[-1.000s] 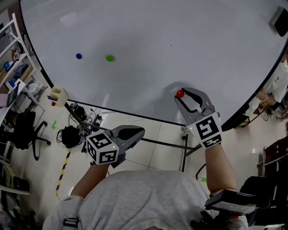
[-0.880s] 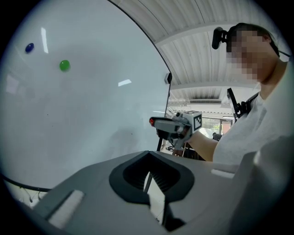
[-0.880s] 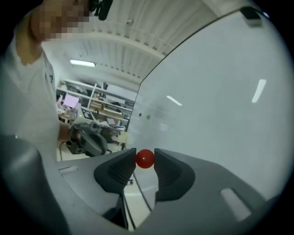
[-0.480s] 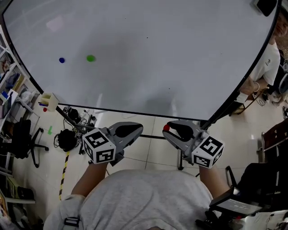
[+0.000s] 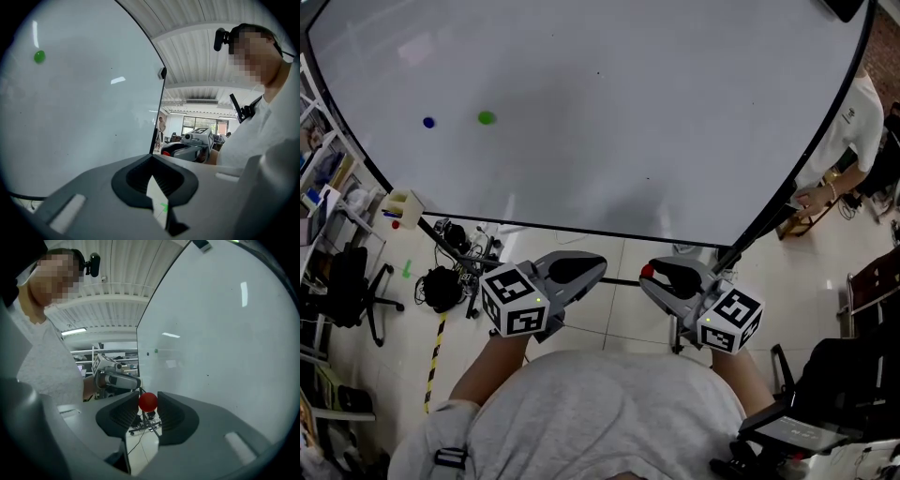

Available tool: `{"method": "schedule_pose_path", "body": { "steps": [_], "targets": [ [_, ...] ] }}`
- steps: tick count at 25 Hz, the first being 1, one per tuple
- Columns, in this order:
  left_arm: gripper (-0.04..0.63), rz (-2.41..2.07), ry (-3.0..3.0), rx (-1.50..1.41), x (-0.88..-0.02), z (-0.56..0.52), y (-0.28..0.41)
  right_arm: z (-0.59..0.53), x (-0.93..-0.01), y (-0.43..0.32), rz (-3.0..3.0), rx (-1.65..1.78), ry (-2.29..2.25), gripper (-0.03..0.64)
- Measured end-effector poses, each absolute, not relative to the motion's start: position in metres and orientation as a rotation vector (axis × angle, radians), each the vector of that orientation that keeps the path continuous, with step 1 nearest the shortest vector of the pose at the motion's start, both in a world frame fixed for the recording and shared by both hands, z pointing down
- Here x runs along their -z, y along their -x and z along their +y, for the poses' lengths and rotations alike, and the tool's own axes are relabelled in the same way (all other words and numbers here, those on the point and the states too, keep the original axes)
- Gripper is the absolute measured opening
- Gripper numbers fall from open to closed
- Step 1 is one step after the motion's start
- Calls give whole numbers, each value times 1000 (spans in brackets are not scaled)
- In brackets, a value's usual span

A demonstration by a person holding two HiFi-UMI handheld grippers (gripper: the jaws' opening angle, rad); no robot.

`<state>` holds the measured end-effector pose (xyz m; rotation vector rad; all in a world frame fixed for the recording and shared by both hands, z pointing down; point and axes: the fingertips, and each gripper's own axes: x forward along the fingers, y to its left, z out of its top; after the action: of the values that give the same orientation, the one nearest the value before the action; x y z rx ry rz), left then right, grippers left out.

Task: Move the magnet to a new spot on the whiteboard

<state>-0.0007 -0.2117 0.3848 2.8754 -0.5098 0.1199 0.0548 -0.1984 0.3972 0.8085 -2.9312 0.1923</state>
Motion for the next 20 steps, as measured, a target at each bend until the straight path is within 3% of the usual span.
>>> {"method": "schedule_pose_path", "body": {
  "steps": [20],
  "targets": [
    [-18,-431,-2883,-147,-389,-202,-5,-196,-400,-47,-2946,-210,-796,127]
  ]
}}
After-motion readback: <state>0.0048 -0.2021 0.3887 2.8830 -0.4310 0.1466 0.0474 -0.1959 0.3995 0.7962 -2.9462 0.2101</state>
